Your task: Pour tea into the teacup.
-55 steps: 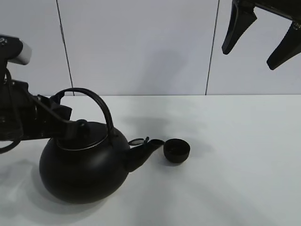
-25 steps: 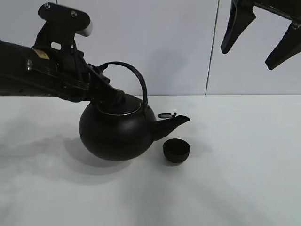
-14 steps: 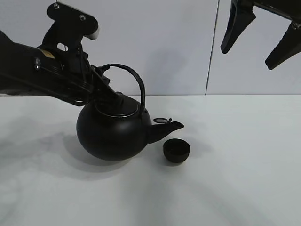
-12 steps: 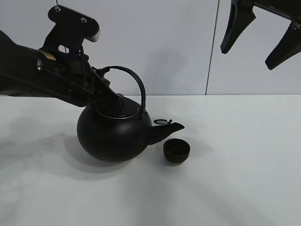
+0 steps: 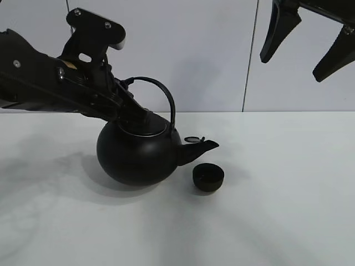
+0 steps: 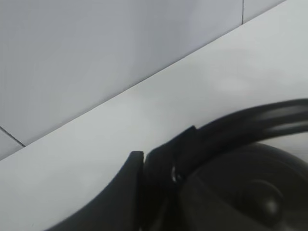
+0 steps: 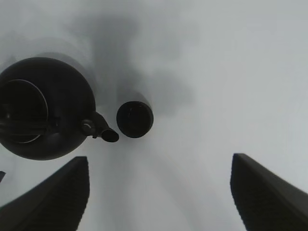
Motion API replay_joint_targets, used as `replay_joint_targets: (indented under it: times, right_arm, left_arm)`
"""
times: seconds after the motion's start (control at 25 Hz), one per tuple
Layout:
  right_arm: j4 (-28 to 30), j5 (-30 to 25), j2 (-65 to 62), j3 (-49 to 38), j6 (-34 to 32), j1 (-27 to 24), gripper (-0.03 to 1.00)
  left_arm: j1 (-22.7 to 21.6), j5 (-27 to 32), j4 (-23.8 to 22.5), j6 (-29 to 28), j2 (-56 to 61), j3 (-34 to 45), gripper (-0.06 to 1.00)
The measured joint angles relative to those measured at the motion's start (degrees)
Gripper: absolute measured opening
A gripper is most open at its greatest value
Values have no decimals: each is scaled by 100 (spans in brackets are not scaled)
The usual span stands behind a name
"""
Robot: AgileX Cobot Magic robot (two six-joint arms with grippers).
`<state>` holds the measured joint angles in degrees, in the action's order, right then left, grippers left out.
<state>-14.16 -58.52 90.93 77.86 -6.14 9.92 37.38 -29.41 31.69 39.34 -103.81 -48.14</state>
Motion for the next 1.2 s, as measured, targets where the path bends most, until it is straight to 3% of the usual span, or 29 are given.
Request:
replay_joint_targets:
  times: [0.76, 1.2]
  right_arm:
    - [0, 5, 0, 0, 0, 0, 56]
    - [0, 5, 0, 0, 0, 0, 56]
  left_arm:
    - [0, 135, 8, 686, -13, -96, 10]
    - [-44, 293, 276, 1182, -13, -391, 10]
